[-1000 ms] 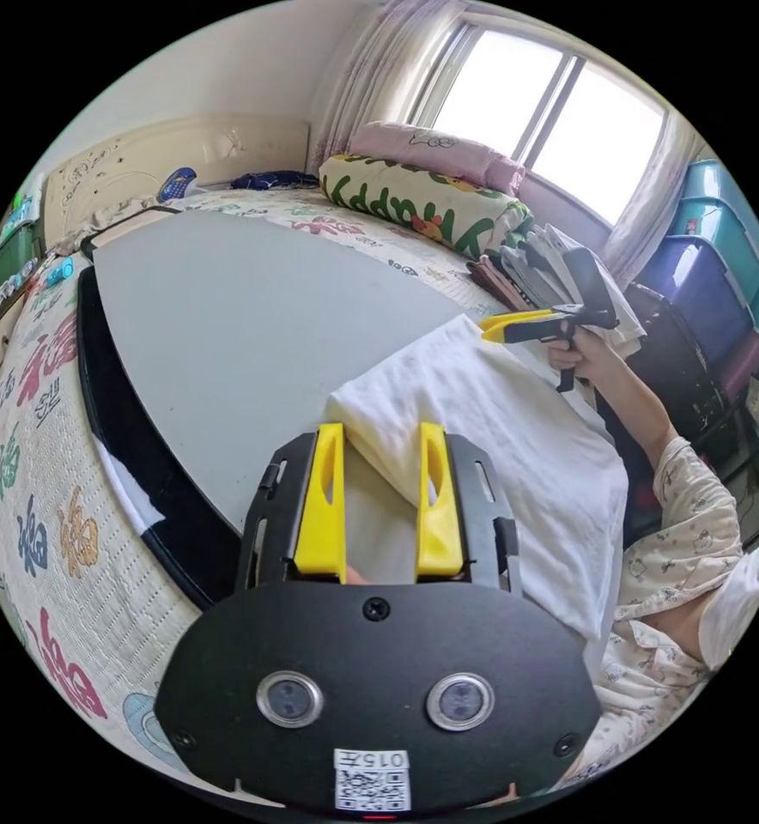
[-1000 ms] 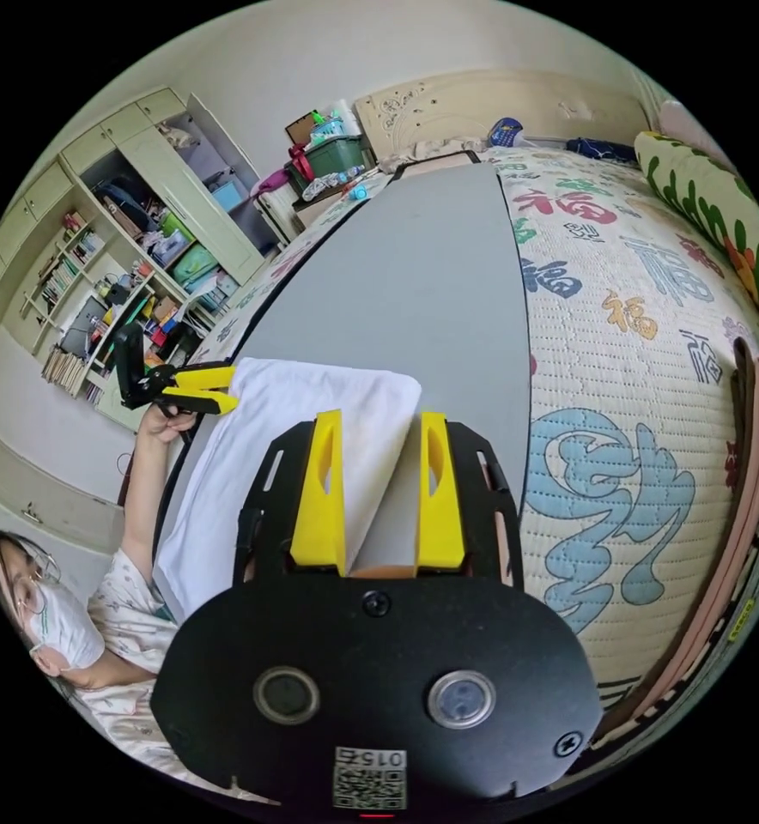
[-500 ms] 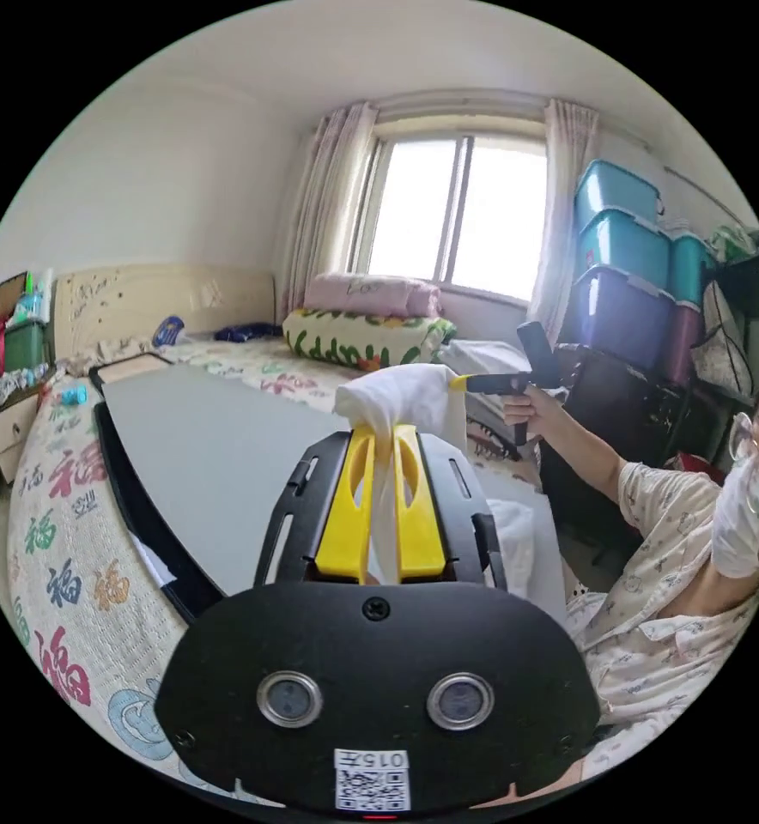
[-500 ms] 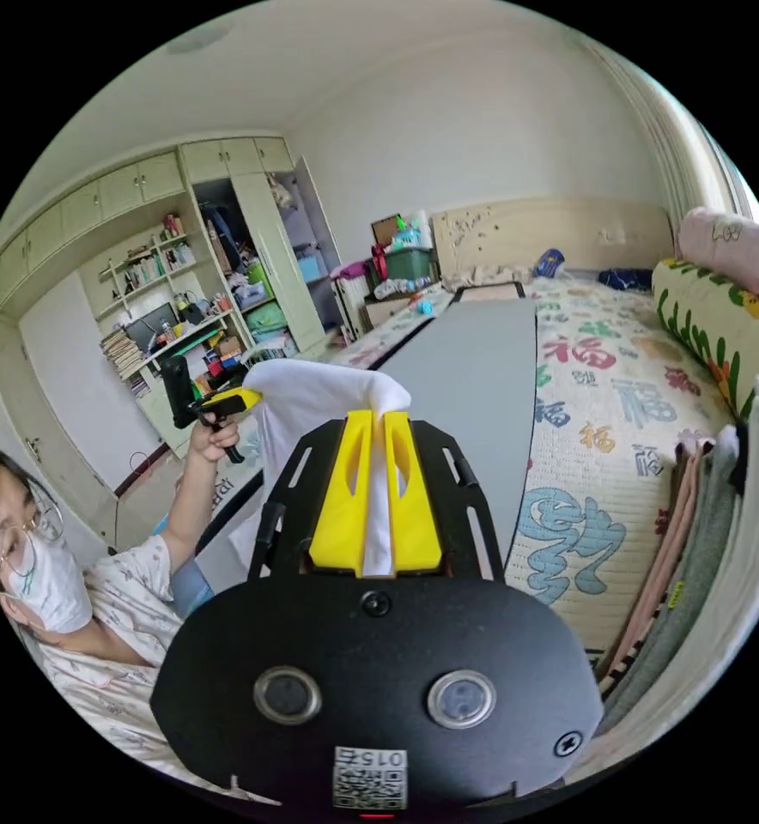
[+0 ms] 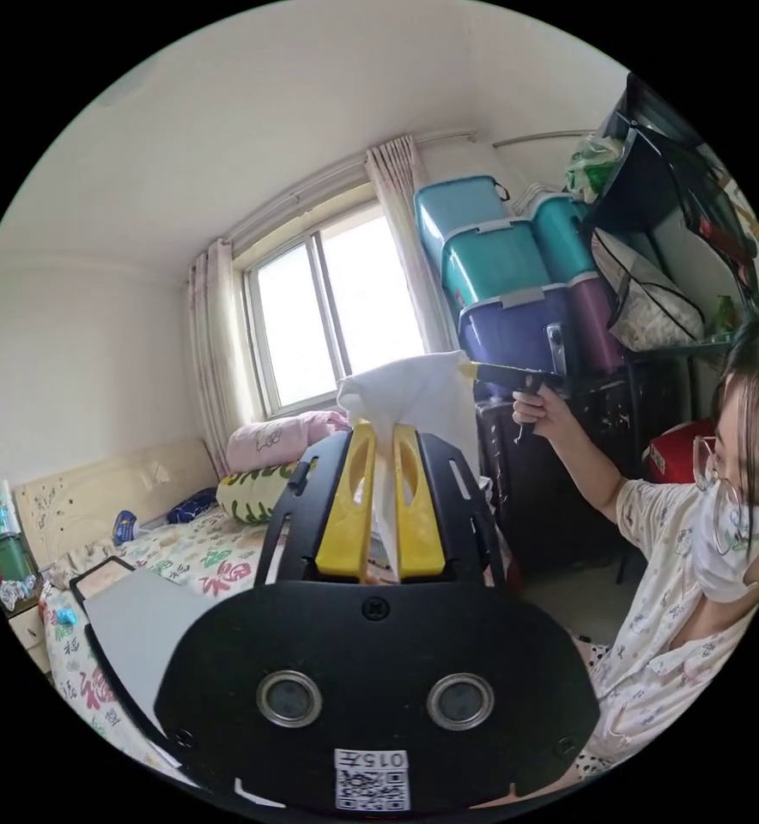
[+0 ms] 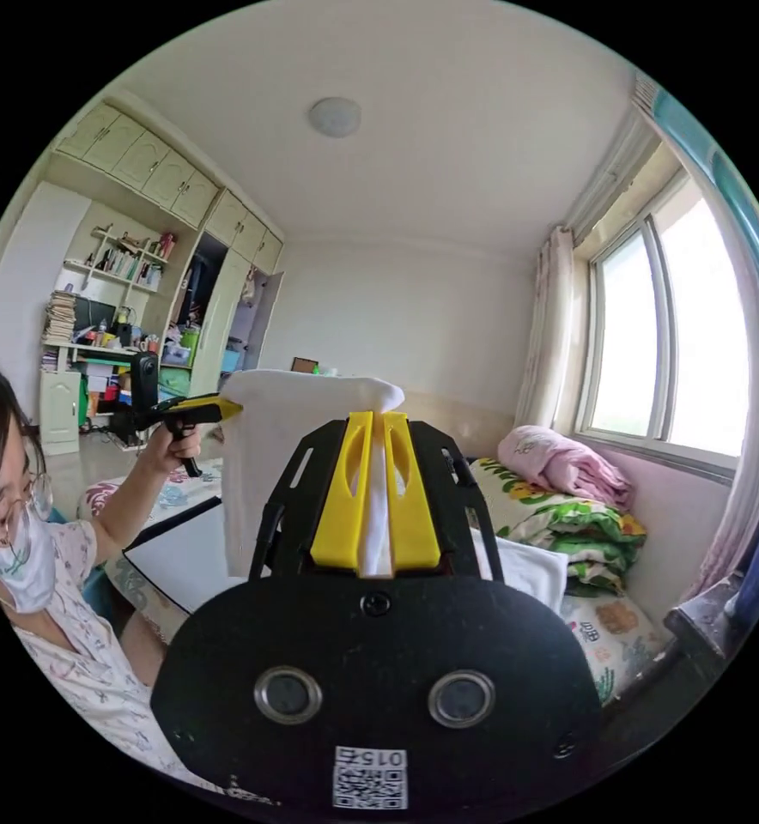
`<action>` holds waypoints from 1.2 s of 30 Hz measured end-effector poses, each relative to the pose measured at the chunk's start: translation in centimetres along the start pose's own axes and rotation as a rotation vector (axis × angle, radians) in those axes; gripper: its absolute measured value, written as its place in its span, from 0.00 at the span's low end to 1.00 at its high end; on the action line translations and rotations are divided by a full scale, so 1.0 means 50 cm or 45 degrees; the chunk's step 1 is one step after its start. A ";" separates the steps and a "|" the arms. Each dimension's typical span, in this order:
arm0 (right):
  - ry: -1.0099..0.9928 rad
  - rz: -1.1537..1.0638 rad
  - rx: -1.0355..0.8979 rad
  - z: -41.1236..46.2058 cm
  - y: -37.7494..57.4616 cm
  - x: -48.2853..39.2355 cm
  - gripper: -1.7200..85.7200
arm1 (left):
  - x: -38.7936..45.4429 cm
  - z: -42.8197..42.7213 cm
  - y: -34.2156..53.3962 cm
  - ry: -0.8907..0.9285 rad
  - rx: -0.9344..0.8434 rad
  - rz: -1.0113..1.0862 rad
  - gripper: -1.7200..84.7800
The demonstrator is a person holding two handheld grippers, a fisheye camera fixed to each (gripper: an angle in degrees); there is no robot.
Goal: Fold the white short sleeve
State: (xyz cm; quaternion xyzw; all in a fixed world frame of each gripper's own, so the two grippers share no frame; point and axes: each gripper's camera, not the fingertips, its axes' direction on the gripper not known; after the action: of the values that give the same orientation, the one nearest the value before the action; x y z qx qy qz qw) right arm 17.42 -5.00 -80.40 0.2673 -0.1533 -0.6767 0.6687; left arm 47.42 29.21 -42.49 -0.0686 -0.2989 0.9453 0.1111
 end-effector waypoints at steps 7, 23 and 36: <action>0.377 -0.008 -0.109 0.035 0.069 0.106 0.02 | -0.036 0.303 -0.190 0.122 -0.053 -0.043 0.03; 0.603 0.087 -0.940 0.697 0.381 0.436 0.07 | -0.344 0.973 -0.214 -0.385 -0.518 -0.363 0.03; 0.573 0.370 -0.757 0.641 0.411 0.495 0.07 | -0.231 0.567 -0.432 -0.229 -0.275 -0.294 0.03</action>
State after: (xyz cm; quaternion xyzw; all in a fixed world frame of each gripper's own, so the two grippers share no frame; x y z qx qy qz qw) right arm 17.09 -35.44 -46.72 0.1790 0.1633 -0.5146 0.8225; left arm 56.65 27.92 -6.19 0.0394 -0.4132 0.8910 0.1838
